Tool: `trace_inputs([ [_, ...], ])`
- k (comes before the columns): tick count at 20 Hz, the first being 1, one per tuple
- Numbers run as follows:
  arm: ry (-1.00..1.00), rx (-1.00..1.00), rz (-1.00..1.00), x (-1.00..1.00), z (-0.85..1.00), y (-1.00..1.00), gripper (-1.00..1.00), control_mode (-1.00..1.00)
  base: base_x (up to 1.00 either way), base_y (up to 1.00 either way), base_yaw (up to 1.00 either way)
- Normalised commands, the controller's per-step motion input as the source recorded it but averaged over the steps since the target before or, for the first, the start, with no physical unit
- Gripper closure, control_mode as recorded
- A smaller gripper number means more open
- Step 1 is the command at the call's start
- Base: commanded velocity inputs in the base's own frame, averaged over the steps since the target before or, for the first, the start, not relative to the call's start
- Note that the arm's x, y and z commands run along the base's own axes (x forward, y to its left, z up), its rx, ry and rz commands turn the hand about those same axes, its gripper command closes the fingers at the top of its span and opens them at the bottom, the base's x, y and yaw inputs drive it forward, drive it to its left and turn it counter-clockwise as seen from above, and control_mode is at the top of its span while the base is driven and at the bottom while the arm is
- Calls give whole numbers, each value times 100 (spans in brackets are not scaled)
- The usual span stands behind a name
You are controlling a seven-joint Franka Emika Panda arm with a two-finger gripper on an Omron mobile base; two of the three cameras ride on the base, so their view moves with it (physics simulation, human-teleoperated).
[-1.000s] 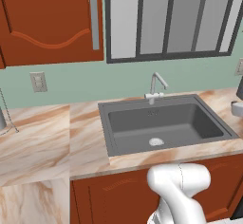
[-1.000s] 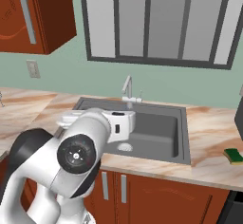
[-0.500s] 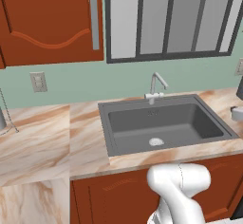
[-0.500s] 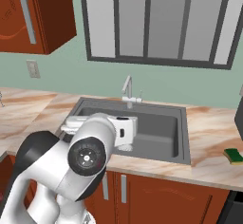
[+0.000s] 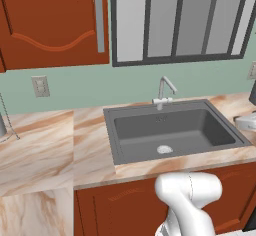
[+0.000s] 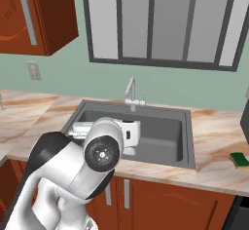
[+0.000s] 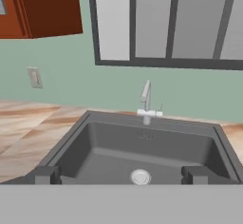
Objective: Soak the sponge with water for a few seconds and then drop it inside the sink.
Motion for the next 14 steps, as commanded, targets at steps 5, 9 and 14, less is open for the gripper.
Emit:
trace_inputs([
  [5, 0, 0, 1, 38, -41, 8, -100, -100, 0, 0, 0],
  [9, -2, 0, 0, 46, -31, 0, -100, -100, 0, 0, 0],
  [14, -7, 0, 0, 42, -26, 0, -100, -100, 0, 0, 0],
])
